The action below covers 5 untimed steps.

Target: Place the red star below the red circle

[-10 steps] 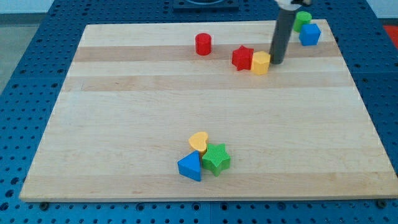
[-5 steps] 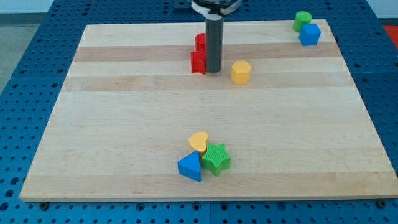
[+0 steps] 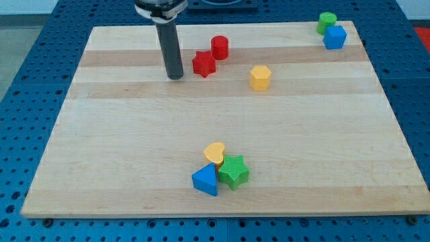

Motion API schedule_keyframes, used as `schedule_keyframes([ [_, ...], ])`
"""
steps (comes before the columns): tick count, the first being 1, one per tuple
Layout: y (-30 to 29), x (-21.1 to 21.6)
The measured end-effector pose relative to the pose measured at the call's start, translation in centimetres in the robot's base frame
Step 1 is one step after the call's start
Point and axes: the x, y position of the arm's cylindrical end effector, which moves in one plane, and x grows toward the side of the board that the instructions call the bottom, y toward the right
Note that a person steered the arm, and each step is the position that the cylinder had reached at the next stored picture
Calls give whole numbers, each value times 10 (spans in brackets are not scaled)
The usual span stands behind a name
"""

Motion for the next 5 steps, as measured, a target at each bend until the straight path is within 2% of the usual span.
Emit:
schedule_keyframes([
  [2, 47, -4],
  [4, 57, 3],
  [5, 94, 2],
])
